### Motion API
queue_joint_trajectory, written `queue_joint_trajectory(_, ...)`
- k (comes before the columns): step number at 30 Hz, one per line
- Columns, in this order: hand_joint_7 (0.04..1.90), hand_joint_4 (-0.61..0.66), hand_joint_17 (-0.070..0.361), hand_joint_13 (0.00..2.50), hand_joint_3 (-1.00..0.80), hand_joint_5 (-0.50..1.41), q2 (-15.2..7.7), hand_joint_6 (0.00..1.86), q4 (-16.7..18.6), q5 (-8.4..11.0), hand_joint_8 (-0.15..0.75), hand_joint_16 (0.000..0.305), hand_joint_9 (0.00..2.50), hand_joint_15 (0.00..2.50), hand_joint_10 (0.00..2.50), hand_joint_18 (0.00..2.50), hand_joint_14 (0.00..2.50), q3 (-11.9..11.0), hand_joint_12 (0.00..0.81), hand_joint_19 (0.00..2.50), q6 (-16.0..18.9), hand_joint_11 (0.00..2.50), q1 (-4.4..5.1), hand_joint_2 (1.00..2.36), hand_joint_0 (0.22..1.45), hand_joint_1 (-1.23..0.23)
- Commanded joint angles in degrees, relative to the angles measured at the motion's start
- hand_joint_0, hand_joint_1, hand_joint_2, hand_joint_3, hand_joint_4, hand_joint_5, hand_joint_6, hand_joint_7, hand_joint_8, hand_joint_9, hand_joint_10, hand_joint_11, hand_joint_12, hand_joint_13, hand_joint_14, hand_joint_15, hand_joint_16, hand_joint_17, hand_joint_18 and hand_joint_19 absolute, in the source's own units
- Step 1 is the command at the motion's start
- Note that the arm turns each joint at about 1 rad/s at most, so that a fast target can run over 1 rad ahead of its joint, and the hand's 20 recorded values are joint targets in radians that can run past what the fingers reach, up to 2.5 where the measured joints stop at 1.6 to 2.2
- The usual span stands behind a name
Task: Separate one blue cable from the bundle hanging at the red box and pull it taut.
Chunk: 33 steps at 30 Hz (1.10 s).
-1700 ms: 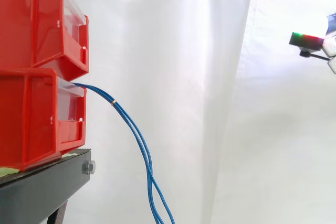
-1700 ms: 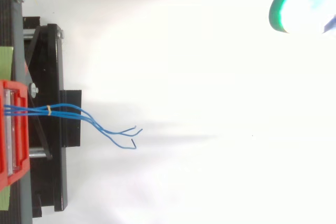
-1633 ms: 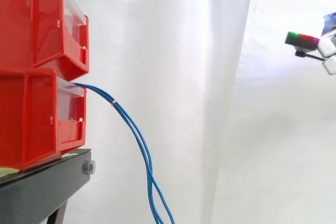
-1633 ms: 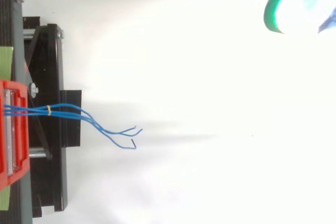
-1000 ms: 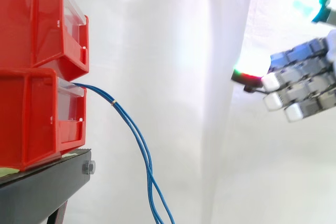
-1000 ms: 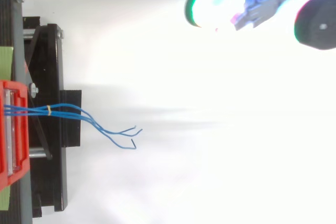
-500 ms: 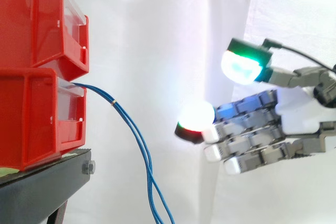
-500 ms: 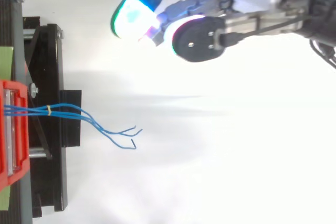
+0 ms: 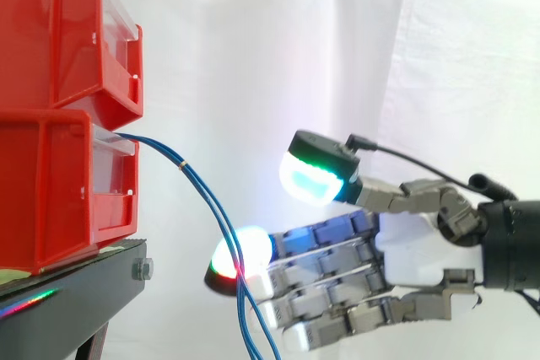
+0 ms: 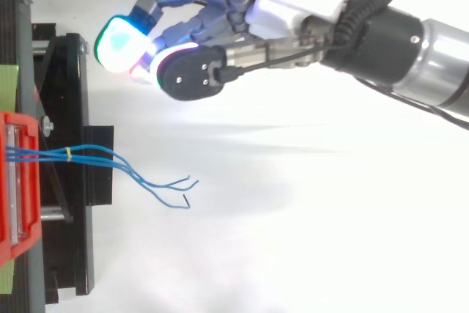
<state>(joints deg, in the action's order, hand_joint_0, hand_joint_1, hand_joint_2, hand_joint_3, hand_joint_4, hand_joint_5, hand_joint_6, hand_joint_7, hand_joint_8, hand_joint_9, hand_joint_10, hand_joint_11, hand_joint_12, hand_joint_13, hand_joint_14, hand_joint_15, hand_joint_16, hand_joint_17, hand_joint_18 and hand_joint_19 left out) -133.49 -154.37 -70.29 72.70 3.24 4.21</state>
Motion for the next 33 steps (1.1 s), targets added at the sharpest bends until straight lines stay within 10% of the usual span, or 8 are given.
queue_joint_trajectory(1,0.88,0.26,0.058,0.77,-0.42,-0.16,-2.1,0.5,0.5,-0.46,0.29,0.026,0.76,0.29,0.01,0.7,0.01,-1.9,0.246,0.34,0.3,0.43,0.28,1.01,0.58,-0.66)
queue_joint_trajectory(33,0.97,0.2,0.066,0.81,-0.42,-0.2,-2.1,0.5,2.0,-4.42,0.274,0.029,0.75,0.34,0.01,0.75,0.01,-1.9,0.27,0.4,2.8,0.53,2.91,1.01,0.59,-0.68)
